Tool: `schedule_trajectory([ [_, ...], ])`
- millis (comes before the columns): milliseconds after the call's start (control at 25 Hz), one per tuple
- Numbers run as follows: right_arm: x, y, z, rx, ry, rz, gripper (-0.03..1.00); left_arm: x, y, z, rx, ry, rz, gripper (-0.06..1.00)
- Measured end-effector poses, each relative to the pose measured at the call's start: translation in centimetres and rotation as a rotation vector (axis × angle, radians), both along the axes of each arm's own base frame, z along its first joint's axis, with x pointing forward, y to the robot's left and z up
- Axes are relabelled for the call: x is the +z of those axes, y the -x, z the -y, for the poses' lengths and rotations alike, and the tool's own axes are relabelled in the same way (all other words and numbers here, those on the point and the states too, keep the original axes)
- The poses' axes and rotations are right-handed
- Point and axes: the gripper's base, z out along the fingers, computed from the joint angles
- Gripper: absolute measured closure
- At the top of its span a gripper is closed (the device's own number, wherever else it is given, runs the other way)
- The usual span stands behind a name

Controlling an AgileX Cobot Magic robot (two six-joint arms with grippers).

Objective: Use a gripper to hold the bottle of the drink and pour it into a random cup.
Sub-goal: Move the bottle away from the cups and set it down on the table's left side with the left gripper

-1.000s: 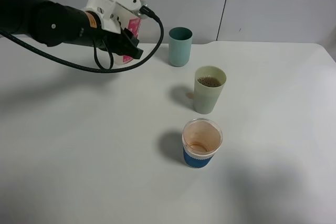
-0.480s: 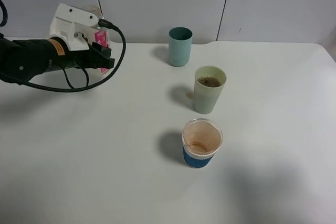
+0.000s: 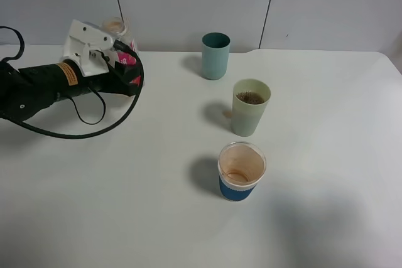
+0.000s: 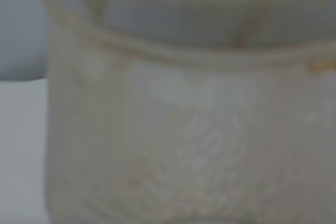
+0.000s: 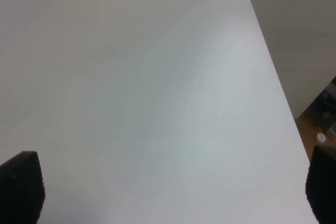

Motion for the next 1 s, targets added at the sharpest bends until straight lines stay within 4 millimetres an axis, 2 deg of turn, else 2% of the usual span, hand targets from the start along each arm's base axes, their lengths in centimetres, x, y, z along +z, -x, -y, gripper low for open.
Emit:
schedule_trajectory([
  [560, 0.0, 0.0, 0.0, 0.0, 0.0, 0.0, -0.02, -4.0, 0.2, 0.5, -0.096, -0.087, -0.027, 0.62],
  [1000, 0.0, 0.0, 0.0, 0.0, 0.0, 0.0, -0.02, -4.3, 0.4, 0.7, -0.129, -0.098, -0.029, 0.62],
])
